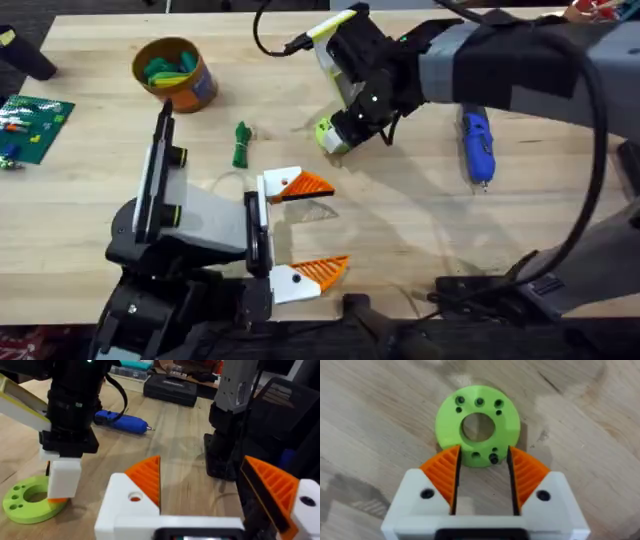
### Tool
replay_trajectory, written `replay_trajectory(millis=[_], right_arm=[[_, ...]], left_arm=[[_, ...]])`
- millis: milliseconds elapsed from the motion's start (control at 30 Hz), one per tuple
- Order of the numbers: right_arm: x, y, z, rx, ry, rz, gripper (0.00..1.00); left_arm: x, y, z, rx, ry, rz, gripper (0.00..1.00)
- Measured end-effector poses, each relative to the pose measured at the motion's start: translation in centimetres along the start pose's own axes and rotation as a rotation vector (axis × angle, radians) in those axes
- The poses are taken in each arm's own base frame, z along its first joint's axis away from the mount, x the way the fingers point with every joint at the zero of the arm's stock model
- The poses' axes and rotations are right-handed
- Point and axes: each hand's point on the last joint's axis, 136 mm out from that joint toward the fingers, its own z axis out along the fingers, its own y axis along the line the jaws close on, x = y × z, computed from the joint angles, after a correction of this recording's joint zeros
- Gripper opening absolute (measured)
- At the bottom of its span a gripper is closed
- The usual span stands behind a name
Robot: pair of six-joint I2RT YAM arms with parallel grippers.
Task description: Pick up the gripper from the table and insert it into the empty holder that is missing its gripper. Then pick up a screw, insert it into the mounting hole, and use the screwdriver to tighten it. Finally, clean up the table by picking up the vegetable and placing it into the bucket.
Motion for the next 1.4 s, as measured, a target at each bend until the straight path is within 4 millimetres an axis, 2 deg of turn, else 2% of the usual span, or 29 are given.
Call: replay_trajectory(millis=[100, 200, 267, 333, 367, 867, 1100, 1233, 1267, 1400], right_arm=[[0.0, -0.2, 0.1, 0.005, 0.000, 0.004, 0.414], [0.0, -0.2, 0.1, 0.006, 0.001, 0.005, 0.384], [0.0, -0.1, 0.1, 0.005, 0.002, 0.004, 0.325], [-0.1, 0.0, 0.1, -0.001, 0.000, 0.003, 0.219], [-0.4, 0.1, 0.3, -0.009, -0.006, 0.008, 0.010], [-0.5, 0.1, 0.3, -0.010, -0.005, 0.007, 0.007], [0.7, 0.1, -0.7, -0.008, 0.066, 0.006, 0.007], [-0.5, 0.1, -2.1, -0.008, 0.043, 0.007, 0.007], [-2.0, 0.1, -5.5, -0.010, -0.019, 0.007, 0.007], [-2.9, 0.1, -7.9, -0.011, -0.064, 0.007, 0.007]], left_arm=[[0.0, 0.0, 0.0, 0.000, 0.000, 0.000, 0.989], [0.0, 0.0, 0.0, 0.000, 0.000, 0.000, 0.989], [0.0, 0.0, 0.0, 0.000, 0.000, 0.000, 0.989], [0.0, 0.0, 0.0, 0.000, 0.000, 0.000, 0.989], [0.0, 0.0, 0.0, 0.000, 0.000, 0.000, 0.989], [0.0, 0.0, 0.0, 0.000, 0.000, -0.001, 0.989], [0.0, 0.0, 0.0, 0.000, 0.000, -0.001, 0.989], [0.0, 0.0, 0.0, 0.000, 0.000, 0.000, 0.989], [0.0, 0.0, 0.0, 0.000, 0.000, 0.000, 0.989], [0.0, 0.0, 0.0, 0.000, 0.000, 0.000, 0.989]])
